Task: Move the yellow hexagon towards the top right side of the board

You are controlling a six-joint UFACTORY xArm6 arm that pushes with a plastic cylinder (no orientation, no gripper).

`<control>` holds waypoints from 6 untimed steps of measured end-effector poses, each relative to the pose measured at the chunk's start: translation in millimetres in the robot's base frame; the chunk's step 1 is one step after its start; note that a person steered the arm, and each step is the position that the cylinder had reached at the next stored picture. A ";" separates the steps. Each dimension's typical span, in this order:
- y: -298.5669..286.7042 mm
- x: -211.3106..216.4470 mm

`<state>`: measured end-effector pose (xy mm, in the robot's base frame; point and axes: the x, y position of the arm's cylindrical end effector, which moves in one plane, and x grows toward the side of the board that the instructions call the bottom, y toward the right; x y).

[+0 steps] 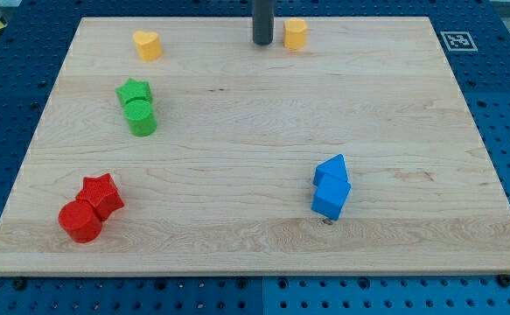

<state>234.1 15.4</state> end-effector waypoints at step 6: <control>61.2 5.1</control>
